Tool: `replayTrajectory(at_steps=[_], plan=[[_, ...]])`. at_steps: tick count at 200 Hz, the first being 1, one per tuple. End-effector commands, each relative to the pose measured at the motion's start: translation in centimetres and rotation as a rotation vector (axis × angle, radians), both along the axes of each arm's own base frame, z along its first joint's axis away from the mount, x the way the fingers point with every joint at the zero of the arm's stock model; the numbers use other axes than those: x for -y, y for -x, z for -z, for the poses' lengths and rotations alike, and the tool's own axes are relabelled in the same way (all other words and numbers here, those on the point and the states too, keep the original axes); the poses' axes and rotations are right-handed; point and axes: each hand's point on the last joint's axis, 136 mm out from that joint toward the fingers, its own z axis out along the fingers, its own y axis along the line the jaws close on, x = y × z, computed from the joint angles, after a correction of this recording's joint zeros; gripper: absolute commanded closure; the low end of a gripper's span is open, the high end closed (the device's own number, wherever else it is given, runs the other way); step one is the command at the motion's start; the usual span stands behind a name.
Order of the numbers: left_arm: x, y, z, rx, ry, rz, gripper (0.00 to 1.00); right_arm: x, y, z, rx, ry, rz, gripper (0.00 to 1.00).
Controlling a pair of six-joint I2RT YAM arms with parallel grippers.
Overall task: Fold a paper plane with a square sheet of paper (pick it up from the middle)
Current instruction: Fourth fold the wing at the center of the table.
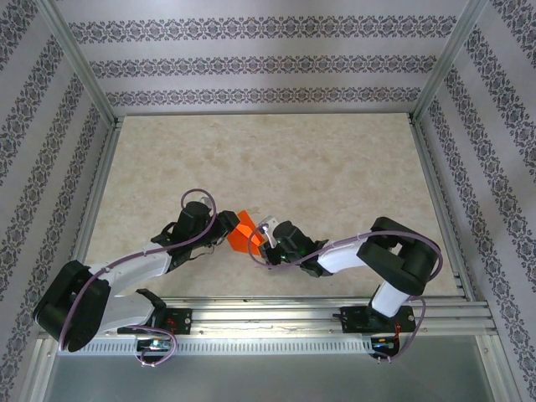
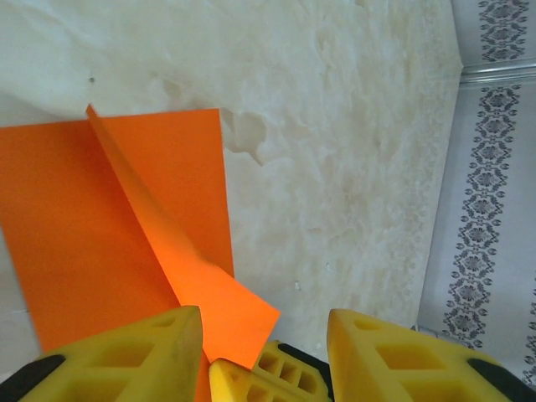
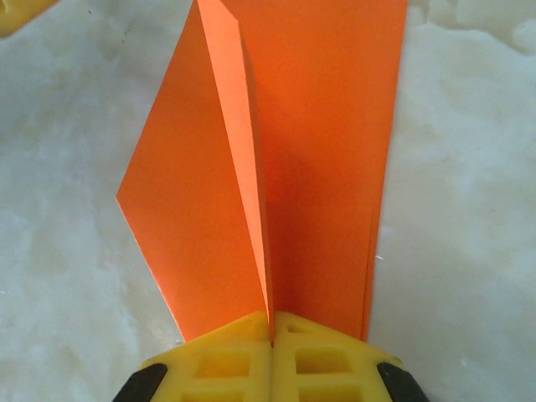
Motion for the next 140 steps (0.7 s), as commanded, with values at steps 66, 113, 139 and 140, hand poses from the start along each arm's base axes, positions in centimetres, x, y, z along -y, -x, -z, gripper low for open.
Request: replayTrajectory(at_steps=[66,113,139,140], plan=[[0.7,-0.5,-0.5,0.026,-0.022,0.041,0.73,-2.5,-0.1,-0.8,-0.400,-0.232,0.025,1.00],[0.8,-0.3,0.4,0.003,-0.038,0.058,0.80,-2.7,-0.5,-0.8,-0.525,-0.255,0.044,1.00],[0.8,-0.4,1.0,-0.005,-0.041,0.058,0.82,-2.5,-0.6,-0.2,-0.577,-0.251,0.061,1.00],[0.8,-0.4,1.0,-0.006,-0.040,0.058,0.82,-2.5,-0.6,-0.1,-0.580,-0.250,0.062,1.00]])
